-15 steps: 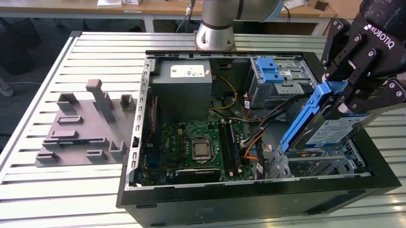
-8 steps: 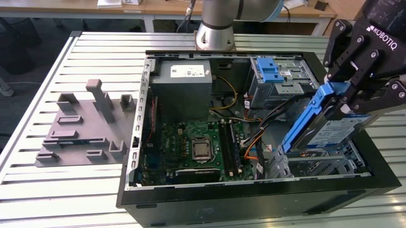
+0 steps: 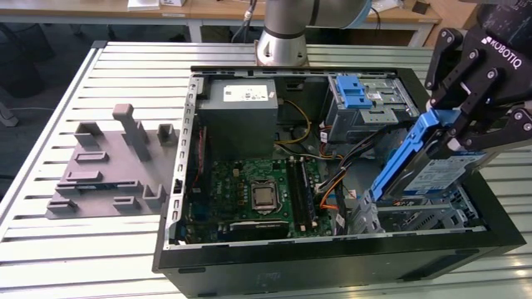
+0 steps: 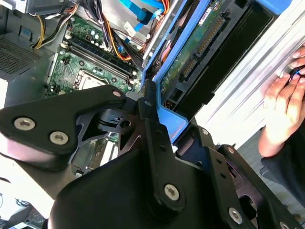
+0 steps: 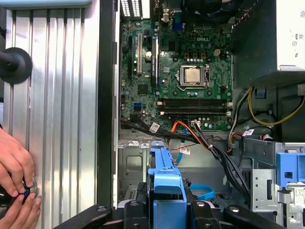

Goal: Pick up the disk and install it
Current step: 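Insert the disk into the insertion slot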

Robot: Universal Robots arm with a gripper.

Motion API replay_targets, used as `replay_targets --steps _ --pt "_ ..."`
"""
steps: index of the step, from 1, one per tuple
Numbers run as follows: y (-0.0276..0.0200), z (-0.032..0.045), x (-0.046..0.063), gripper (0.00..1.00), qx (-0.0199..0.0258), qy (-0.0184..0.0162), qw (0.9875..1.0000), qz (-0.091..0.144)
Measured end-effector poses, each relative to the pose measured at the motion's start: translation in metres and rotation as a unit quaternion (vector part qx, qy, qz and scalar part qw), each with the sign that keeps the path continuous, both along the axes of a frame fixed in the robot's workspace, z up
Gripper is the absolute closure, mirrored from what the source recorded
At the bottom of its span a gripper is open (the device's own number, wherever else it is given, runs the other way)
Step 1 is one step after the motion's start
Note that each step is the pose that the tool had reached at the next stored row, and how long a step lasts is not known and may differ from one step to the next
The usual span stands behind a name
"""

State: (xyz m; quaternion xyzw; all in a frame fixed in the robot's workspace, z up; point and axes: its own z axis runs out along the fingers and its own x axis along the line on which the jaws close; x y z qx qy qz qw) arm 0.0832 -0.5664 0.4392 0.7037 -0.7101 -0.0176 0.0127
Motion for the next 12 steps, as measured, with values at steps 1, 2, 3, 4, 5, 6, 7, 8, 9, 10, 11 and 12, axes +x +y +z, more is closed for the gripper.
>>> replay_targets --steps 1,2,3,4,5,6,7,8,9,10,11,12 --pt "-0.0001 -0.0004 0.0002 0.64 0.0 0.0 1.0 0.0" --pt "-0.0001 -0.0008 0.0003 0.64 0.0001 0.0 1.0 0.0" --pt "-0.0003 -0.0013 0.0003 0.64 0.0001 0.0 1.0 0.0" --pt "-0.0004 -0.0017 0.0003 0.64 0.0001 0.0 1.0 0.0" --pt "-0.0004 -0.0022 0.0004 0.64 0.0 0.0 1.0 0.0" --pt "-0.0004 -0.0027 0.0004 0.64 0.0001 0.0 1.0 0.0" --pt "-0.0005 -0.0032 0.0004 0.64 0.0001 0.0 1.0 0.0" --pt "-0.0006 -0.0038 0.0004 0.64 0.0001 0.0 1.0 0.0" --pt "-0.0007 -0.0045 0.0005 0.64 0.0001 0.0 1.0 0.0" --pt "-0.0008 -0.0052 0.0005 0.64 0.0 0.0 1.0 0.0" --pt "-0.0008 -0.0059 0.0005 0.64 0.0 0.0 1.0 0.0" --pt "-0.0009 -0.0067 0.0006 0.64 0.0001 0.0 1.0 0.0"
